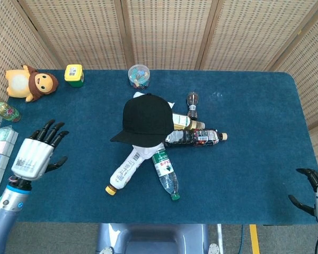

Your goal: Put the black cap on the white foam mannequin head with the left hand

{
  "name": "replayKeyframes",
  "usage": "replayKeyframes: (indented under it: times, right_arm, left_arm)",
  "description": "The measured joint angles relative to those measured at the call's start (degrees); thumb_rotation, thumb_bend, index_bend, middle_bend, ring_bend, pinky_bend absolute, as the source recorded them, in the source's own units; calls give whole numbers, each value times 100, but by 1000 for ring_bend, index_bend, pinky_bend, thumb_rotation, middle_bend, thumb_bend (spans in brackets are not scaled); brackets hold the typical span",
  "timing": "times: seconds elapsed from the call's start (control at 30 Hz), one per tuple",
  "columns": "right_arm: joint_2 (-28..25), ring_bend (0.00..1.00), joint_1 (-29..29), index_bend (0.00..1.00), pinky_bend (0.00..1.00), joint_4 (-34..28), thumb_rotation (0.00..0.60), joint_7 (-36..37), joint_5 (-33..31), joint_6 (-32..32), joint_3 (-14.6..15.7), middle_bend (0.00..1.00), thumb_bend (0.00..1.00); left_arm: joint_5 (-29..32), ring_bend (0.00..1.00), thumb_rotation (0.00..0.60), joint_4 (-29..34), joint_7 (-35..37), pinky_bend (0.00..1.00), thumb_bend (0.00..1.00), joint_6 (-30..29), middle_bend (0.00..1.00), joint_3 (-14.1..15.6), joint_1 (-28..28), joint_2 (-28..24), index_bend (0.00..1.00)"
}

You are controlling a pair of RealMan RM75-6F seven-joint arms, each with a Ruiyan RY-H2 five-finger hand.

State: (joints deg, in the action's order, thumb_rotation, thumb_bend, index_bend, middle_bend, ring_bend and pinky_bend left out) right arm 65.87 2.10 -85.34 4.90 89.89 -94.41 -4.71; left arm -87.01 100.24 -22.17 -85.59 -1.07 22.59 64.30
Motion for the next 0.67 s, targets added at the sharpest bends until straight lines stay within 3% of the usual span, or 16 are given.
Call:
replayKeyframes:
  times: [0.23, 0.43, 0.67]
  right_arm:
    - [2, 406, -88, 277, 396, -67, 600, -144, -90, 192, -7, 354, 112]
    - [-14, 405, -228, 287, 395, -187, 600, -380, -115, 348, -42, 354, 112]
    - [-19, 405, -310, 290, 396, -296, 600, -523, -88, 409, -52, 354, 113]
  left_arm:
    - [437, 111, 600, -3, 485, 388, 175, -501, 181, 176, -788, -130, 361]
    - [816, 112, 600, -164, 850, 388, 175, -760, 180, 289, -1387, -55, 370]
    - [824, 112, 600, -350, 937, 388, 176, -765, 181, 193, -1522, 63, 377]
